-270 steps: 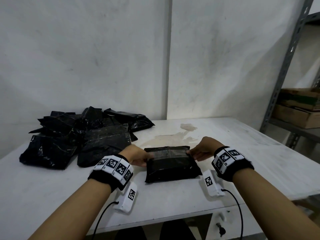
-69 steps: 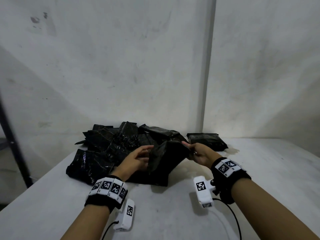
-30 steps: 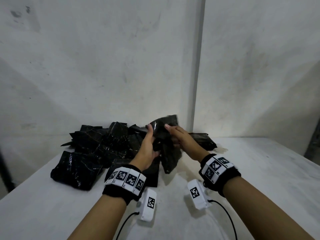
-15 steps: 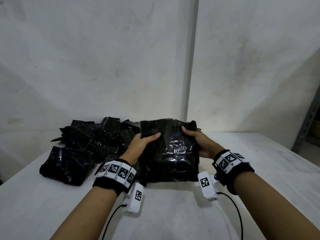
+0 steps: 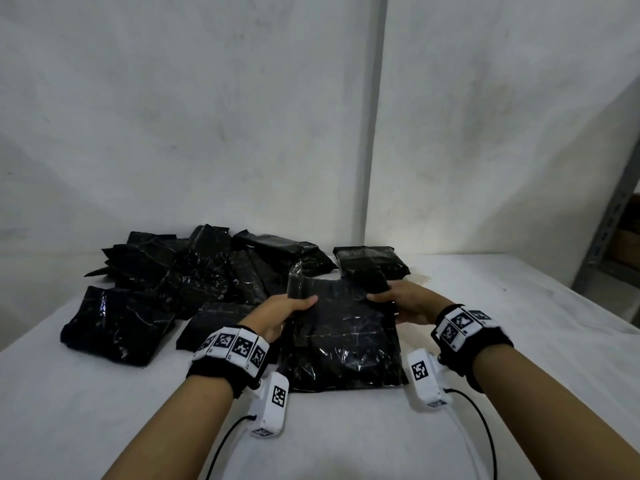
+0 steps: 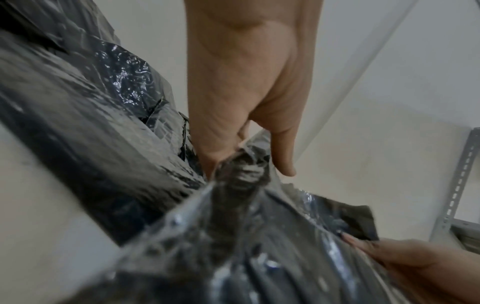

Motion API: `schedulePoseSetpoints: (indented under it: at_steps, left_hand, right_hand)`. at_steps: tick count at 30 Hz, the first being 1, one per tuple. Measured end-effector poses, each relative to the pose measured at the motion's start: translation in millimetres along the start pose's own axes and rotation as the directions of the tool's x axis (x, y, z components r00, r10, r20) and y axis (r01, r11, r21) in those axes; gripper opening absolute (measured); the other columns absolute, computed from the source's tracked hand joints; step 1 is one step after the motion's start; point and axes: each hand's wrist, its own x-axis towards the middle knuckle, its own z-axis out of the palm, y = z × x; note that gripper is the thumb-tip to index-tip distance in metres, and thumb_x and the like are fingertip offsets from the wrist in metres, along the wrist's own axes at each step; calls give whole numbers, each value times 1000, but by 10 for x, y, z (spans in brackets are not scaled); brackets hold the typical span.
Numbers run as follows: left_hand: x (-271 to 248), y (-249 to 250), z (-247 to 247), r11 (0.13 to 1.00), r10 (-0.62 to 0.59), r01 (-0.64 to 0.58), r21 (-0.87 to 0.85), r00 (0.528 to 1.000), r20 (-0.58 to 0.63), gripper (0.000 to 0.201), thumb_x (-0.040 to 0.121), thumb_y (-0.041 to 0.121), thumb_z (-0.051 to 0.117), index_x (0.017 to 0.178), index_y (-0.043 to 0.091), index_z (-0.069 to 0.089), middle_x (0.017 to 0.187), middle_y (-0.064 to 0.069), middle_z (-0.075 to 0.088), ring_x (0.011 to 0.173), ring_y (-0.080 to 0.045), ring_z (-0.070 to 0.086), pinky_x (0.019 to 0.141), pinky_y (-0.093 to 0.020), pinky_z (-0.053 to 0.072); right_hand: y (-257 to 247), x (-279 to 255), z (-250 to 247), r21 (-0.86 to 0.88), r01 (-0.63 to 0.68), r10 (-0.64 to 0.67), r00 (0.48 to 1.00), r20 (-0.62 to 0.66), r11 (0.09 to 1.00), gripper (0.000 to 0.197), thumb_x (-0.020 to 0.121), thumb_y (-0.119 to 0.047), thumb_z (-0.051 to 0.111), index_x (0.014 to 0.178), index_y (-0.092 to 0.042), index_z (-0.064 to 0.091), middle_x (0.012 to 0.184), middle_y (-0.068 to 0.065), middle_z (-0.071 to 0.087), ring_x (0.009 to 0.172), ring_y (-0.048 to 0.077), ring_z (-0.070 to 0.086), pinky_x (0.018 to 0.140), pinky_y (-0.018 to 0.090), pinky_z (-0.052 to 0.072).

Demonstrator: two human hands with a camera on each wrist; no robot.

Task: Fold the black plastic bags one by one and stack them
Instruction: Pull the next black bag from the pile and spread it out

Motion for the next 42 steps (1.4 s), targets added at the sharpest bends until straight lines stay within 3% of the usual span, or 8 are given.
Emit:
schedulePoseSetpoints:
  at_steps: [4,9,15,20,29,35,39,42]
  left_hand:
    - [32,-30,-43,999,27,-27,-18,1000,-8,10,88,-4,60,94,1,65,84,-12,71,67,-19,70,60,-27,58]
    - [66,-7,-42,990,98,-97,-102,995,-4,28,93,18,61,113,-1,65,112,-18,68,103,-30,65,79,-33,58]
    - [167,-15,-57,963,149,-172,-208,981,-121,25,94,12,57,110,-6,64,90,-14,72,71,-19,71,67,-29,59]
    - [180,-20,-39,951,191,-215,-225,974,-120,25,98,17,51,106,-2,64,99,-16,70,83,-23,69,71,-31,59]
    - [243,-49,-137,954,216,-256,-156,948,-233,20,98,8,49,89,1,66,65,-3,71,55,-11,68,48,-21,53]
    - [302,-37,-161,959,227,-265,-104,931,-286,16,95,11,55,89,3,68,80,-10,70,72,-21,65,66,-27,54]
    - [323,-34,-139,957,233,-278,-84,907,-351,13,94,11,58,94,2,68,95,-18,69,94,-31,66,91,-42,52]
    - [321,-26,-130,956,227,-276,-94,908,-352,16,93,16,61,91,3,70,104,-22,69,102,-36,64,97,-47,49]
  right_hand:
    - [18,40,0,19,37,-36,999,-23,999,9,93,-11,61,101,-11,66,99,7,69,91,19,65,84,35,53]
    - [81,91,8,69,90,-84,992,-90,994,30,93,-28,61,114,-6,66,107,10,68,94,22,65,81,35,56]
    - [112,136,-52,136,144,-122,980,-159,980,21,94,-16,61,113,-10,67,102,6,67,89,18,64,75,30,54]
    - [97,149,-93,225,146,-116,983,-142,963,15,96,-13,56,107,-11,66,99,4,67,90,17,63,79,30,54]
    - [96,144,-141,49,64,-51,969,-242,997,10,92,-28,63,97,-20,65,91,-6,62,78,11,55,66,24,39]
    - [50,200,-155,278,78,-18,977,-212,957,12,95,-8,55,85,-15,55,66,-5,55,42,1,48,36,12,29]
    - [16,188,-105,403,113,-34,980,-198,908,12,96,-3,54,107,-2,58,87,6,71,67,9,70,54,16,55]
    - [3,154,-85,458,131,-67,986,-152,879,25,95,1,54,118,9,54,113,20,62,91,24,69,71,24,60]
